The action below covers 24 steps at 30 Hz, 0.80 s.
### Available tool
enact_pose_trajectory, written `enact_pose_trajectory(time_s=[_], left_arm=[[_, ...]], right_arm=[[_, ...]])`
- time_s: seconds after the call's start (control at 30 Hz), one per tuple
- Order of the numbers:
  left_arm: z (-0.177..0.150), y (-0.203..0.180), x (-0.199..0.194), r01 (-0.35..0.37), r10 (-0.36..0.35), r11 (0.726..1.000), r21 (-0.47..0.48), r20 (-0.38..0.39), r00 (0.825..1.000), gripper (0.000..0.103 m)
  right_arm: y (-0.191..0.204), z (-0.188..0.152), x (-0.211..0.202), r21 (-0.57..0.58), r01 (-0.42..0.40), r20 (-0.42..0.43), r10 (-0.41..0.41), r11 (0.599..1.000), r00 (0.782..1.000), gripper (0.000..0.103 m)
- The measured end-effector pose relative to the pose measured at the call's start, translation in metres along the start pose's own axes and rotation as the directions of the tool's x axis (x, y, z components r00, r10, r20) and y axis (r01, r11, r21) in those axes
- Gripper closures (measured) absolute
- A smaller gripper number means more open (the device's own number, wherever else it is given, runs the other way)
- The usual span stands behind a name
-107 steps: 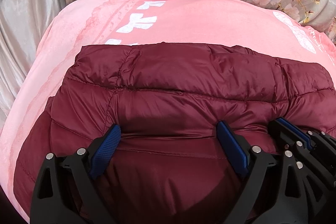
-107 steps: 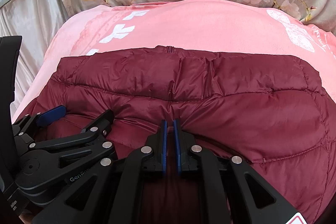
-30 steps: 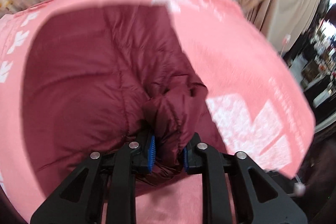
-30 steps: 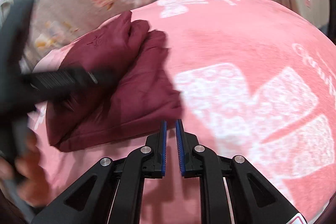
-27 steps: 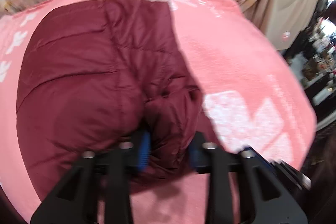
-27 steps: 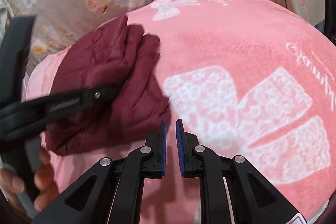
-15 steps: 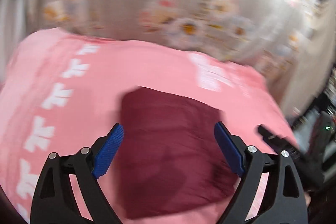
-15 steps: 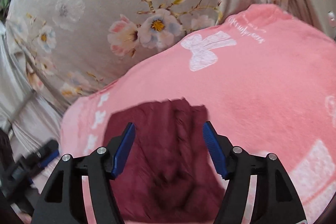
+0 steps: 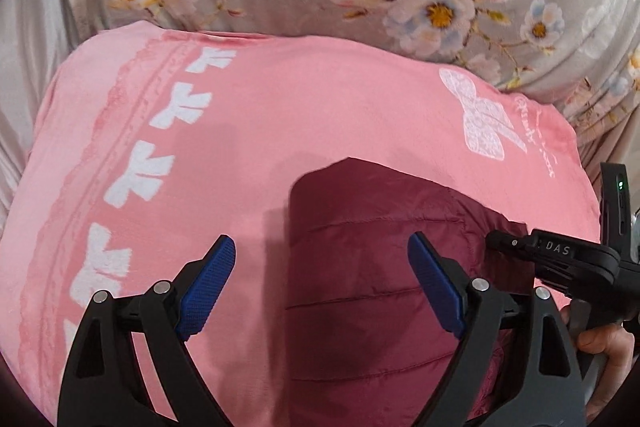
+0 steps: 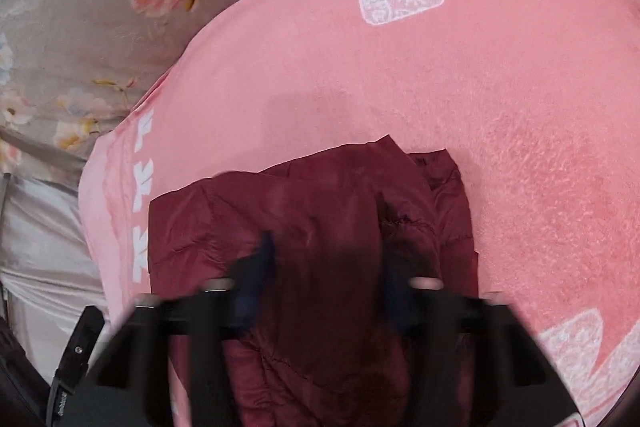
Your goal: Fold large clothes
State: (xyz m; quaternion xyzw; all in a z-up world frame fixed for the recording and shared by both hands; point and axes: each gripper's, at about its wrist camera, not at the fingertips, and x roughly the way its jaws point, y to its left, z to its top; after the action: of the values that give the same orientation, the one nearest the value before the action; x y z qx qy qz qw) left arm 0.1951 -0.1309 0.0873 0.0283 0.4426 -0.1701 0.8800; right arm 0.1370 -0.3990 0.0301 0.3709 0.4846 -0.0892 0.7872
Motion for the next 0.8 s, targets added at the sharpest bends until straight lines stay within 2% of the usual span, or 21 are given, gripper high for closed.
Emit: enact_pose_trajectory(time_s=[0.07, 0.2, 0.43, 0.6, 0.8], left_arm=[[-0.001, -0.012, 0.008, 0.009, -0.008, 1.0, 0.023, -0.013, 1.0, 0.018], [-0.005, -0.039, 0.027, 0.02, -0.018, 0.998, 0.06, -0.041, 0.999, 0.018], [-0.021, -0.069, 0.081, 0.017, -0.008, 0.997, 0.072, -0.122, 0.993, 0.016], [-0.031, -0.07, 0.097, 0.003, 0.004, 0.998, 0.065, -0.104, 0.995, 0.009], [-0.041, -0.069, 0.107, -0.015, 0.02, 0.998, 0.065, -0.074, 0.997, 0.005]], right_arm=[[-0.004, -0.002, -0.015, -0.01, -0.01, 0.064, 0.011, 1.0, 0.998, 0.098], [-0.018, -0.013, -0.037, -0.043, 0.086, 0.223, -0.074, 0.995, 0.972, 0.099], [-0.054, -0.026, -0.008, -0.053, 0.16, 0.273, -0.139, 0.986, 0.952, 0.099], [-0.06, -0.033, 0.005, -0.076, 0.178, 0.297, -0.148, 0.981, 0.943, 0.097], [-0.056, -0.041, 0.016, -0.118, 0.236, 0.35, -0.182, 0.964, 0.919, 0.095]])
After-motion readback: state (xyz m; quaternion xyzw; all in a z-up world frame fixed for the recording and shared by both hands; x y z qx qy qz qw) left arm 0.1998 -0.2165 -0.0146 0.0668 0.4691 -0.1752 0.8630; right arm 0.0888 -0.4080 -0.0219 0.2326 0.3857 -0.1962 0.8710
